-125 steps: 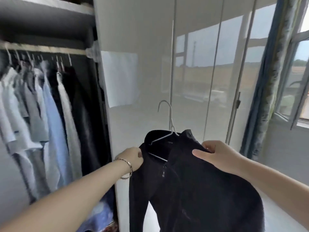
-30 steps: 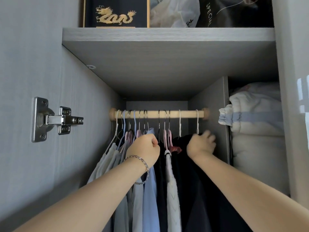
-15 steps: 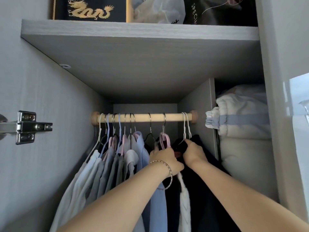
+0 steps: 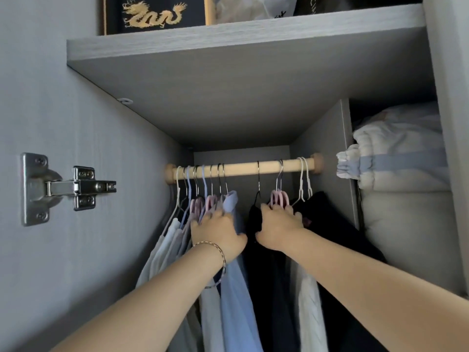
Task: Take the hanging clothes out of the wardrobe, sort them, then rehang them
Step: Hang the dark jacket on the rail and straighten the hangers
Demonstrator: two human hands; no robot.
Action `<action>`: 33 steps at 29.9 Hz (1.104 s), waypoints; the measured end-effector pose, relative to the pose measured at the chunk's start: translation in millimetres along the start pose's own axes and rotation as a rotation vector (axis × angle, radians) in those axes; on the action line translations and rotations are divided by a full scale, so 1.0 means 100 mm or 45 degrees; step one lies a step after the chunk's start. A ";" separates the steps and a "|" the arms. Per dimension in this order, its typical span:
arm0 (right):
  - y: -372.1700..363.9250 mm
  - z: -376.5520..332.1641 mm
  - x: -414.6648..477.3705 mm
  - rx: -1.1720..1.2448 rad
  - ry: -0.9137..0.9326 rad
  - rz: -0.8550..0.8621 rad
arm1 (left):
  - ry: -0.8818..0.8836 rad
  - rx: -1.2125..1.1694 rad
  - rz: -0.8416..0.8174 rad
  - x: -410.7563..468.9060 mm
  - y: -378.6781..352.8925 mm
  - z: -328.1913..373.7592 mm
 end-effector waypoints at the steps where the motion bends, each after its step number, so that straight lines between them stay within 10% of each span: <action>1: -0.01 -0.03 -0.01 -0.070 -0.044 0.023 | 0.004 0.013 -0.057 -0.01 0.00 -0.01; 18: -0.01 0.32 -0.13 0.283 0.052 0.268 | -0.240 -0.097 -0.271 0.03 -0.23 0.54; 24: 0.10 0.35 -0.13 0.300 0.003 0.354 | -0.179 -0.098 0.191 -0.12 0.04 0.26; 33: 0.17 0.32 0.06 0.289 -0.142 0.206 | -0.049 -0.259 0.041 -0.11 0.05 0.08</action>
Point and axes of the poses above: each hand's wrist, its own x-axis towards the middle knuckle, its own y-axis out of the back of the hand, z = x × y, the point moved 5 cm from there along x, towards the middle knuckle, and after that the axes turned 11 degrees about -z, right-handed, at the moved point
